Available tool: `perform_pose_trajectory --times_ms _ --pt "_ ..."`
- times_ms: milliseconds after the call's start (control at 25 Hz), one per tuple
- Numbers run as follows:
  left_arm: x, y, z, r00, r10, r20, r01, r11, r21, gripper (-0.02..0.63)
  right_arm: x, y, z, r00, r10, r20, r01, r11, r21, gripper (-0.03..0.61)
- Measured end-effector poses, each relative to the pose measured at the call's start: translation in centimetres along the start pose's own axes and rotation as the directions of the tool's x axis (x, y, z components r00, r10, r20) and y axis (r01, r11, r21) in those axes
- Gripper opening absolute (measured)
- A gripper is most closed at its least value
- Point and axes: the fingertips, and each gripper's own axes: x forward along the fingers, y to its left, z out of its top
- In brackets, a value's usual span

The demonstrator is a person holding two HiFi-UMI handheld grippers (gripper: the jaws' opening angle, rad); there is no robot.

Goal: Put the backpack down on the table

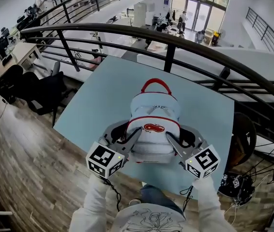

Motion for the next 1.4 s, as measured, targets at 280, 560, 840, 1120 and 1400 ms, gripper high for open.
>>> perform_pose_trajectory --times_ms 280,560,840,1120,1400 --pt "5.1 2.3 -2.3 0.997 0.026 -0.073 -0.027 1.0 -0.015 0.147 2.5 -4.7 -3.2 0.998 -0.01 -0.068 0.009 1.0 -0.024 0.141" --pt "7.9 4.1 -4.0 0.992 0.05 -0.112 -0.053 0.998 -0.02 0.147 4.6 -7.2 -5.1 0.994 0.003 -0.112 -0.007 0.999 -0.04 0.143" --pt "9.7 4.8 -5.9 0.985 0.076 -0.153 -0.079 0.997 -0.012 0.147 5.7 -8.9 -7.6 0.987 0.005 -0.161 -0.014 0.998 -0.058 0.143" --pt "11.1 5.7 -8.3 0.979 0.088 -0.184 -0.094 0.995 -0.023 0.147 7.0 -9.8 -10.2 0.984 0.0 -0.181 -0.012 0.998 -0.069 0.144" --pt "11.8 7.0 -9.8 0.976 0.088 -0.198 -0.095 0.995 -0.023 0.147 8.4 -10.3 -11.5 0.984 -0.01 -0.176 -0.001 0.998 -0.067 0.146"
